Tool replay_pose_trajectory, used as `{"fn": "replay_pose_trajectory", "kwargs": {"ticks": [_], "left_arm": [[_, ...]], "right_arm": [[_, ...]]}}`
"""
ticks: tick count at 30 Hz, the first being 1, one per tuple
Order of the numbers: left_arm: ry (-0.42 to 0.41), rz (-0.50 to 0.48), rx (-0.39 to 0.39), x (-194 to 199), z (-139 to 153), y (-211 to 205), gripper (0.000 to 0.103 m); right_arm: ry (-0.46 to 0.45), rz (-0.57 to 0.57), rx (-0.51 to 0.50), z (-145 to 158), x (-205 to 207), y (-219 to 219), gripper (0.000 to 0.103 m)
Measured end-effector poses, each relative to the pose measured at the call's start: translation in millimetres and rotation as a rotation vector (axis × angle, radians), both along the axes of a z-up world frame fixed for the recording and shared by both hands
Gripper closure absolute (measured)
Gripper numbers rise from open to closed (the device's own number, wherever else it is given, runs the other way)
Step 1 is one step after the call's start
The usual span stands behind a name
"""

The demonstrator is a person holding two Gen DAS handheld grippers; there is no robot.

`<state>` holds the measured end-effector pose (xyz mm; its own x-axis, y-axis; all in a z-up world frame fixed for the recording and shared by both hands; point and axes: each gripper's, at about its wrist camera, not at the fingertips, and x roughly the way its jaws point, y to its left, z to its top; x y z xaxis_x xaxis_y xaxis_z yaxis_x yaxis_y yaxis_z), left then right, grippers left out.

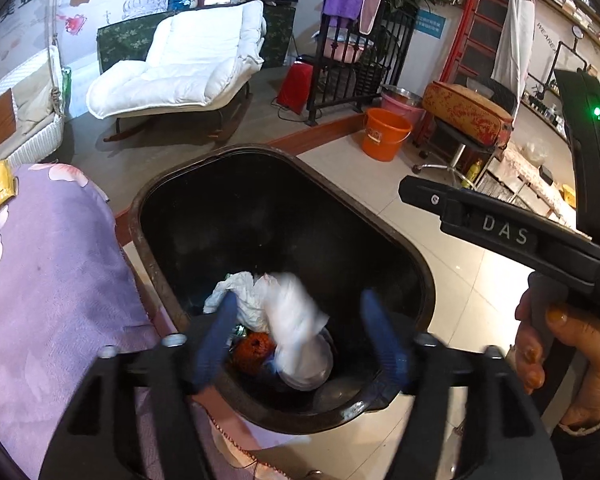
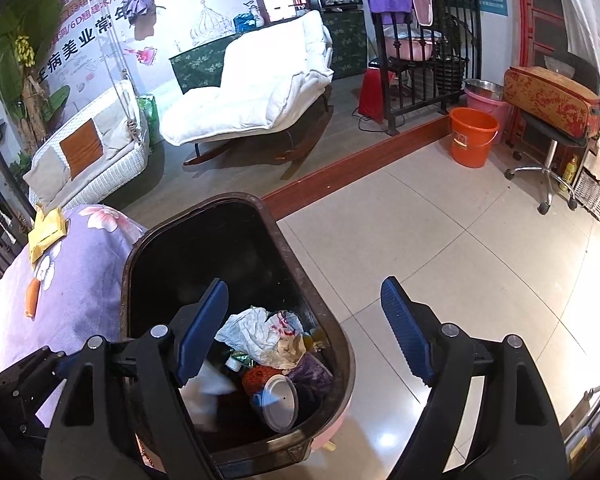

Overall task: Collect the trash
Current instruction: 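Lower the white tissue into the bin and open the left tool, then move both open tools back over the yellow bag and orange sausage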

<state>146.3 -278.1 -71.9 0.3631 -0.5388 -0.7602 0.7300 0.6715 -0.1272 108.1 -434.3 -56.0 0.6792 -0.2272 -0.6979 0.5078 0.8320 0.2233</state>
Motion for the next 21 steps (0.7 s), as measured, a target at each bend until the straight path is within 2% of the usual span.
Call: {"fn": "replay_pose_trajectory", "kwargs": {"ticks": [11, 21], "left_arm": [[-0.065, 0.015, -0.003, -9.7, 7.4, 16.4, 0.019], [-0.084, 0.103, -0.015, 0.0, 24.6, 67.9, 0.019]], "right_arm": [[-0.010, 0.011, 0.004, 2.0, 3.5, -0.2, 0.023], [-0.041, 0.150, 0.009, 12.0, 30.4, 38.1, 0.021]]}}
